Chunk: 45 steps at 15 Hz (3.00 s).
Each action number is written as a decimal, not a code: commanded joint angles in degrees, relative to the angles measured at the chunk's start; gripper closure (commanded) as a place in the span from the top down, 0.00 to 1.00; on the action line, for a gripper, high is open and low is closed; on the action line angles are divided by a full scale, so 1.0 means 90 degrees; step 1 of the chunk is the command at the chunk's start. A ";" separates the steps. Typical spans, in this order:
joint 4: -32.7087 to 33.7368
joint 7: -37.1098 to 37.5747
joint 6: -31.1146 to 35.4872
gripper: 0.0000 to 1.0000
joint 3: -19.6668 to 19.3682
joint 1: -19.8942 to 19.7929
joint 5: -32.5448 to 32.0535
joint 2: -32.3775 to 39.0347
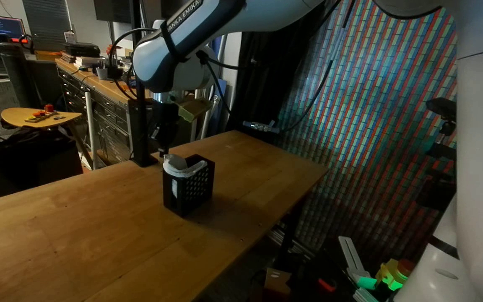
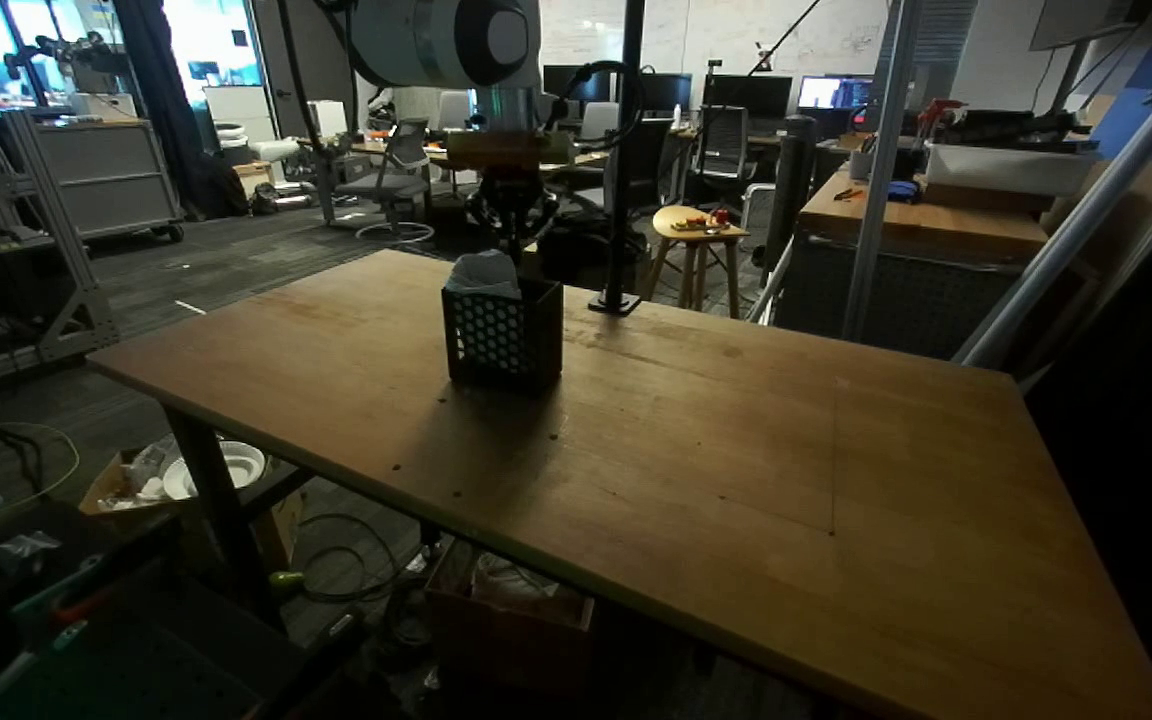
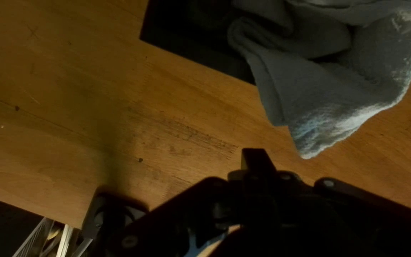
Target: Put the white towel in the black box
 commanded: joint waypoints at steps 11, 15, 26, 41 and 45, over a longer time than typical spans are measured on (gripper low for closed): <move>-0.0693 0.0368 0.0078 0.03 -0.0039 0.0076 -0.0057 -0.0575; -0.0725 0.0434 0.0045 0.04 -0.0042 0.0101 -0.0066 -0.0621; -0.0696 0.0548 0.0006 0.03 -0.0073 0.0117 -0.0108 -0.0697; -0.0590 0.0601 -0.0005 0.03 -0.0017 0.0225 -0.0110 -0.0668; -0.0721 0.0676 0.0034 0.03 -0.0023 0.0215 -0.0078 -0.0695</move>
